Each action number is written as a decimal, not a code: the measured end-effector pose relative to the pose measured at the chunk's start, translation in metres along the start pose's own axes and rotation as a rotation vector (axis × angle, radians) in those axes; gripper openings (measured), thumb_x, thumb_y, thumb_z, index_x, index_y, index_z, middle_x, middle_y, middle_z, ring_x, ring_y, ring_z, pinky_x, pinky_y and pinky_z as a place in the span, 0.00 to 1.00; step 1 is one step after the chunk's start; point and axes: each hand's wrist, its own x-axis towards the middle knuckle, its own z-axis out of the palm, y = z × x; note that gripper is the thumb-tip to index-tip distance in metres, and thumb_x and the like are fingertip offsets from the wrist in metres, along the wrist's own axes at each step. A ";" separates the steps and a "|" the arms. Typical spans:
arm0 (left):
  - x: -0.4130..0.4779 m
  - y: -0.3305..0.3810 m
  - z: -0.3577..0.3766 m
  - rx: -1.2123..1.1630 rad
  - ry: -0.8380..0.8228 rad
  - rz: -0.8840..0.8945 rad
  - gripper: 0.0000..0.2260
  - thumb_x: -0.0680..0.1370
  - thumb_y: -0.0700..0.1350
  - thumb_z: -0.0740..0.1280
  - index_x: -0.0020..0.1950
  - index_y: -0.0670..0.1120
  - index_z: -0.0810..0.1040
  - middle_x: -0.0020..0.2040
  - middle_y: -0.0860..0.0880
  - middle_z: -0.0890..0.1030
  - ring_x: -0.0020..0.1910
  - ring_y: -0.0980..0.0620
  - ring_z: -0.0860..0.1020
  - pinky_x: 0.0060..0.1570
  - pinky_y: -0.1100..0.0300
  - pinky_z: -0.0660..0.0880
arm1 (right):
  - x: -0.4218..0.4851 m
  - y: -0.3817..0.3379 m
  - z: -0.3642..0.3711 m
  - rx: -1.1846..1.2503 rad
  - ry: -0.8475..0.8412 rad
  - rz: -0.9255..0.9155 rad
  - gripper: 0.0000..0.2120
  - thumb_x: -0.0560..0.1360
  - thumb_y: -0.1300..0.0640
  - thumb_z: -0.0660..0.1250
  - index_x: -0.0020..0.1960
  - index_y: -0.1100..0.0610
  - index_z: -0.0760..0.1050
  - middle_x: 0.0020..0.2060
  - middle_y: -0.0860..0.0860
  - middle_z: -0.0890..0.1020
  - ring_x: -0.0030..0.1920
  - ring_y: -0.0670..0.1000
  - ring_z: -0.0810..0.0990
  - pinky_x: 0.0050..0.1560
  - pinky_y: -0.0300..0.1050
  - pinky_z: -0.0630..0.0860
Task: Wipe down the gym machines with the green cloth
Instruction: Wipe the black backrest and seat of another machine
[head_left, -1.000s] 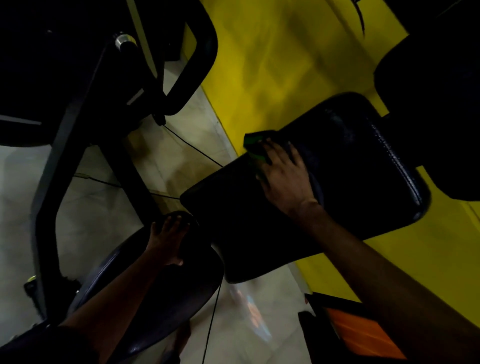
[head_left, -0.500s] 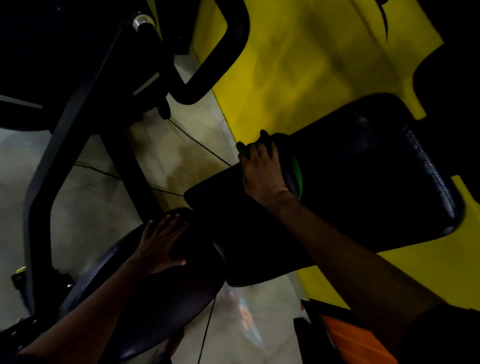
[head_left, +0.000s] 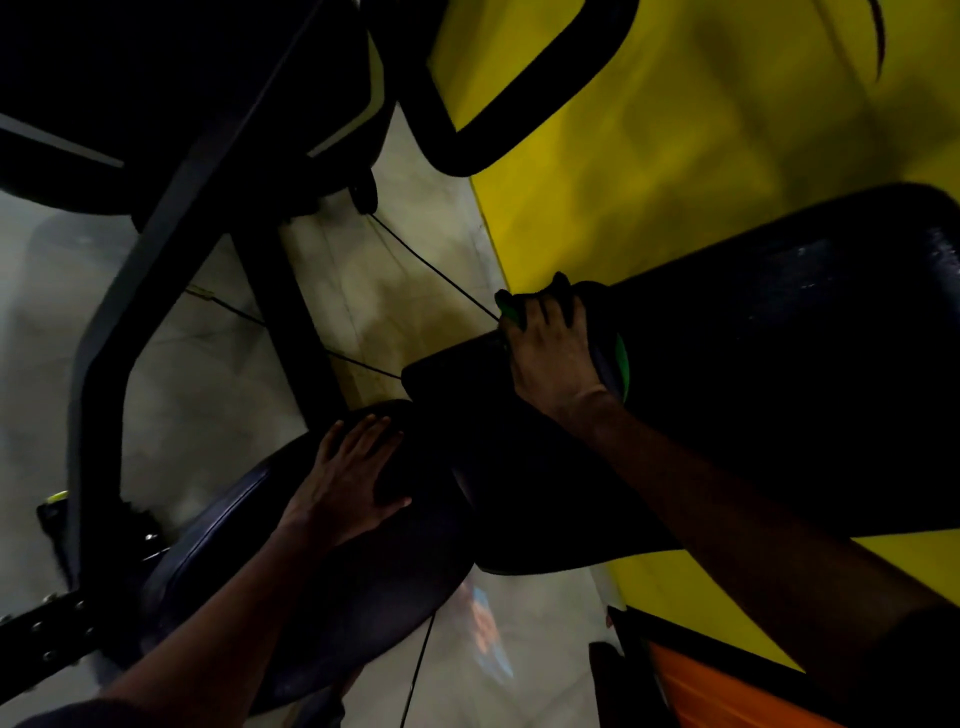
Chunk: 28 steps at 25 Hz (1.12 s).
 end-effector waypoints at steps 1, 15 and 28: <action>0.000 0.001 0.000 0.012 0.001 0.000 0.39 0.70 0.71 0.59 0.74 0.48 0.70 0.75 0.46 0.68 0.76 0.46 0.63 0.75 0.47 0.47 | 0.003 -0.008 0.005 0.011 -0.027 -0.014 0.28 0.65 0.51 0.73 0.65 0.54 0.78 0.55 0.60 0.77 0.59 0.65 0.75 0.66 0.66 0.62; 0.000 0.000 0.006 0.055 0.057 -0.001 0.40 0.71 0.70 0.58 0.77 0.48 0.66 0.78 0.47 0.63 0.78 0.48 0.57 0.76 0.47 0.43 | 0.012 -0.052 0.029 0.103 -0.149 -0.198 0.34 0.67 0.54 0.73 0.73 0.52 0.72 0.69 0.60 0.73 0.73 0.63 0.68 0.72 0.66 0.60; -0.001 0.004 0.007 0.071 0.110 -0.005 0.40 0.71 0.70 0.61 0.76 0.46 0.68 0.76 0.46 0.67 0.77 0.47 0.62 0.75 0.44 0.50 | 0.037 -0.099 0.044 -0.059 -0.279 -0.633 0.21 0.79 0.56 0.59 0.72 0.55 0.72 0.74 0.56 0.67 0.77 0.60 0.59 0.78 0.61 0.43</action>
